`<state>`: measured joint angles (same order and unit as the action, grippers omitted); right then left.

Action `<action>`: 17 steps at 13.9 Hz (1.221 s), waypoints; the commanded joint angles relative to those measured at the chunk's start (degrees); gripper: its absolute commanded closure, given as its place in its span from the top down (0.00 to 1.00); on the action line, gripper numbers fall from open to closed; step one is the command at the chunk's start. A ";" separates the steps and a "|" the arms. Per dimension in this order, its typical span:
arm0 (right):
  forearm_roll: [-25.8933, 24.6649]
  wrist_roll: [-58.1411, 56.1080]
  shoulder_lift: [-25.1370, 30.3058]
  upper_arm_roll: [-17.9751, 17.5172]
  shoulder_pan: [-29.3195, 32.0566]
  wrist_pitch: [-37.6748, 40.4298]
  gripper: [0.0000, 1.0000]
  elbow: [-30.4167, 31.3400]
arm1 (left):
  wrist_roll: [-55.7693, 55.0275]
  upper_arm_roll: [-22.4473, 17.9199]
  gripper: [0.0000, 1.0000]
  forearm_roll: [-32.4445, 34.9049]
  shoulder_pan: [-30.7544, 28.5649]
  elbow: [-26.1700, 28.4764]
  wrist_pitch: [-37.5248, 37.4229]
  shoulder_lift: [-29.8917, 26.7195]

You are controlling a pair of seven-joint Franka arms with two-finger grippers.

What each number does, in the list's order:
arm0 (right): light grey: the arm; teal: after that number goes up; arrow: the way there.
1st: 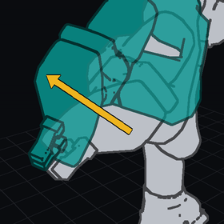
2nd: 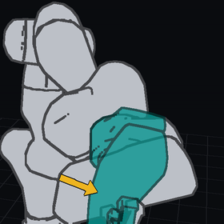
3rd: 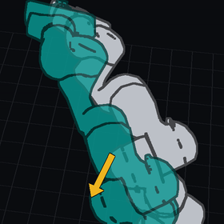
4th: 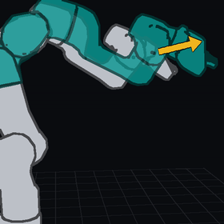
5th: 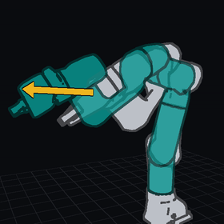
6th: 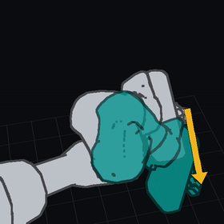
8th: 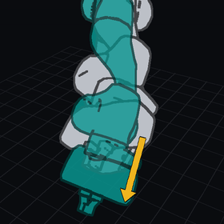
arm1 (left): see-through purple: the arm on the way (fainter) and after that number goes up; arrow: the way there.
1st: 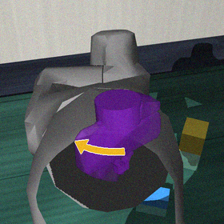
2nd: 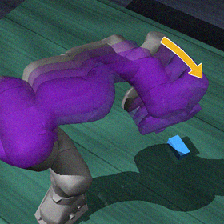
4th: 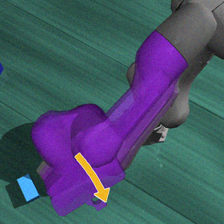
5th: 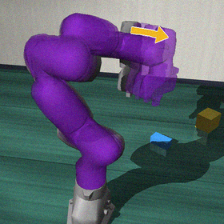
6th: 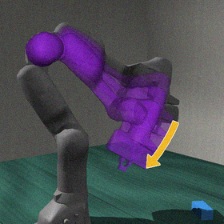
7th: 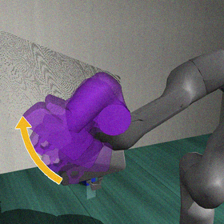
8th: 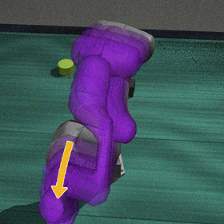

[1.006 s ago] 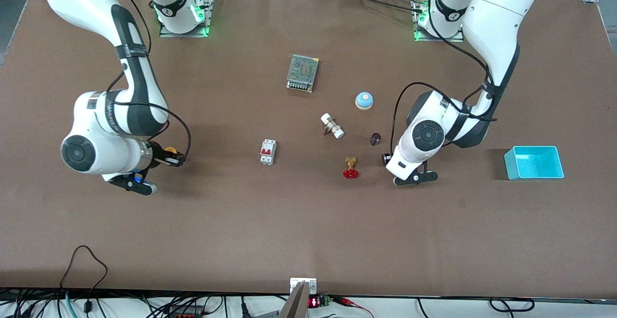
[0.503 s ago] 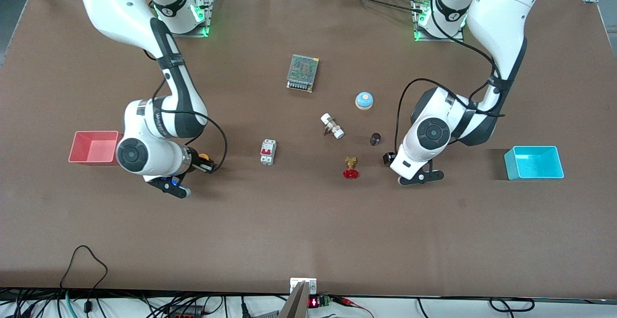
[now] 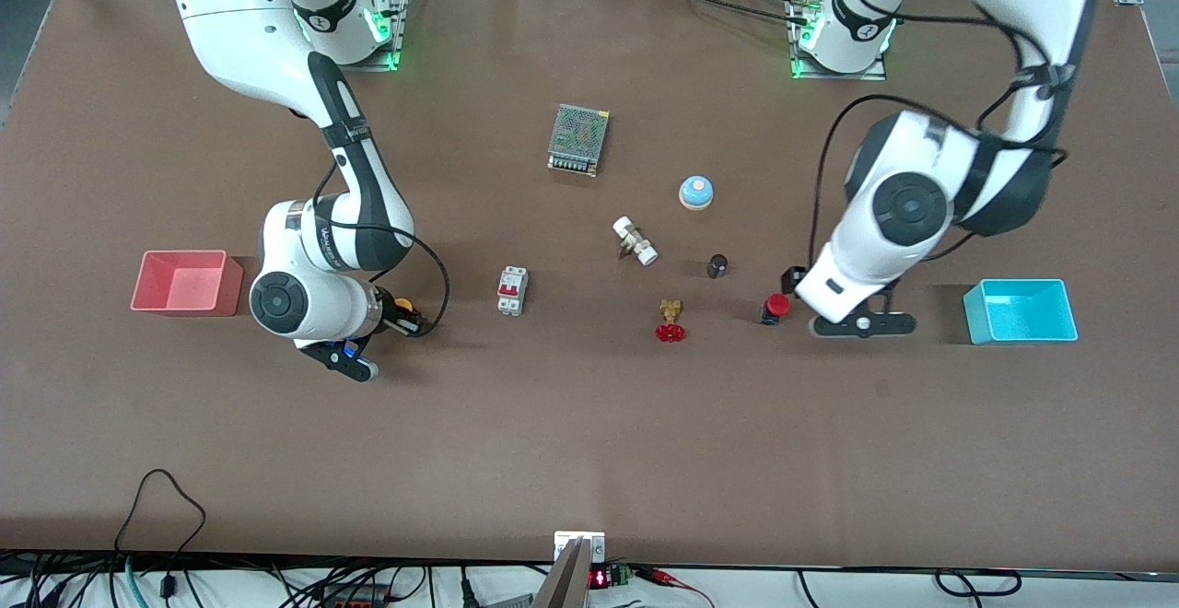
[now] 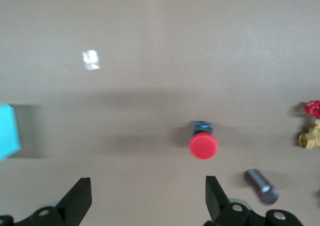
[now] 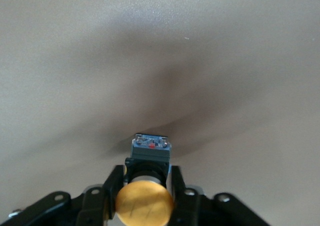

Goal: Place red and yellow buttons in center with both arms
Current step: 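Lower the yellow button with the right gripper while the left gripper lowers the red button, then open and withdraw the right gripper while the left gripper withdraws toward its base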

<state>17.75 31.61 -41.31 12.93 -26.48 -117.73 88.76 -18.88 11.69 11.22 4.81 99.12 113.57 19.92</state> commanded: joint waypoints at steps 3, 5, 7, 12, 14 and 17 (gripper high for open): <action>2.12 -0.15 1.49 0.87 -0.50 1.27 1.00 -3.23 | 10.44 0.26 1.00 0.39 -3.75 -8.56 -17.20 -5.76; 1.68 -0.41 4.81 0.96 -0.16 3.02 1.00 -3.95 | 10.96 0.00 1.00 0.38 -4.36 -9.82 -19.96 -8.65; 1.50 -0.67 8.68 1.22 0.28 5.13 1.00 -4.47 | 11.23 0.17 1.00 0.38 -4.71 -9.99 -23.11 -10.42; -2.89 -6.72 16.86 4.29 1.25 16.63 1.00 -7.54 | 14.20 -0.26 1.00 -8.01 -8.91 -9.65 -22.61 -11.57; -2.81 -13.99 17.58 7.53 2.56 21.20 1.00 -9.92 | 19.47 -1.14 1.00 -11.31 -9.90 -5.71 -18.32 -15.24; -2.81 -26.22 18.28 12.37 4.24 24.03 1.00 -10.89 | 20.36 -10.86 1.00 -11.22 -3.33 0.46 -12.23 -20.97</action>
<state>15.20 11.74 -22.73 23.21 -23.24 -95.65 79.29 -0.80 7.32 1.15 -2.95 92.99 98.16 5.39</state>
